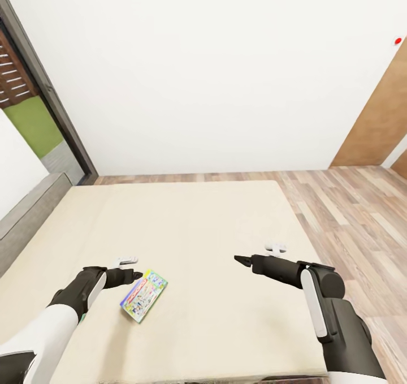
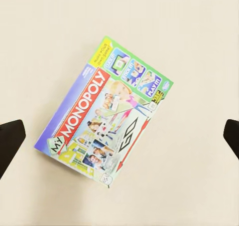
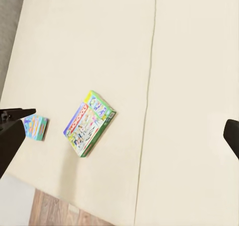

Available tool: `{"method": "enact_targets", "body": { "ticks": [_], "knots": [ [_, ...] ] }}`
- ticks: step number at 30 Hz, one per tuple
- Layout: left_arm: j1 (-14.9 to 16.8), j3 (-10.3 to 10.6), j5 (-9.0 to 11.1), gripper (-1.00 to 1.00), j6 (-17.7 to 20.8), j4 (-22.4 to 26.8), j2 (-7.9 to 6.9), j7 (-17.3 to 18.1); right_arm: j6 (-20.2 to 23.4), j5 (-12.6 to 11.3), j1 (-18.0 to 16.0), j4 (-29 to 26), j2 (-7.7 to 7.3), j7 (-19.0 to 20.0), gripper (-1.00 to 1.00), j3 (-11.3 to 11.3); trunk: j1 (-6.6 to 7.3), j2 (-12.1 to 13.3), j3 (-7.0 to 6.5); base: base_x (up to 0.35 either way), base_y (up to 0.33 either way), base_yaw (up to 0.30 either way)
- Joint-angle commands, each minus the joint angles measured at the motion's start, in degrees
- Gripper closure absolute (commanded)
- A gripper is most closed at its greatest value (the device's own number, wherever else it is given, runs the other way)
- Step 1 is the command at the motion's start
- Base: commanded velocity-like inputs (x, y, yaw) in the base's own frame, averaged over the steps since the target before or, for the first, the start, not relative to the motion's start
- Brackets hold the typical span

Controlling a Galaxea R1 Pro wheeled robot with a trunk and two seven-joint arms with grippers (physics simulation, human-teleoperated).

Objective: Put all the toys in the child's room - the three board games (two on the bed and one on the table), the two jigsaw puzzles on the table, and the tennis ball on the table - inside the toy box on the table in the child's room.

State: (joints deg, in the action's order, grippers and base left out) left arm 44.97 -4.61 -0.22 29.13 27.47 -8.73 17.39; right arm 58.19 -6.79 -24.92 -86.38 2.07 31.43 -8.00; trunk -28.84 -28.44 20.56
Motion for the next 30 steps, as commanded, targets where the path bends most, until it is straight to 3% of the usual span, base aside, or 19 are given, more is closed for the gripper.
{"method": "enact_targets", "body": {
  "ticks": [1,30],
  "knots": [
    [0.03,-0.31,-0.04,-1.0,0.42,0.06,0.03,0.27,0.4,-0.4,-0.05,-0.05,0.03,-0.04,-1.0,-0.15,-0.02,-0.09,0.19,0.0,0.0,0.089],
    [0.03,-0.35,-0.04,-1.0,0.31,0.1,0.14,0.27,0.16,-0.45,-0.05,-0.02,0.02,-0.35,-1.0,-0.09,-0.02,-0.09,1.38,0.0,0.0,0.108]
  ]
}}
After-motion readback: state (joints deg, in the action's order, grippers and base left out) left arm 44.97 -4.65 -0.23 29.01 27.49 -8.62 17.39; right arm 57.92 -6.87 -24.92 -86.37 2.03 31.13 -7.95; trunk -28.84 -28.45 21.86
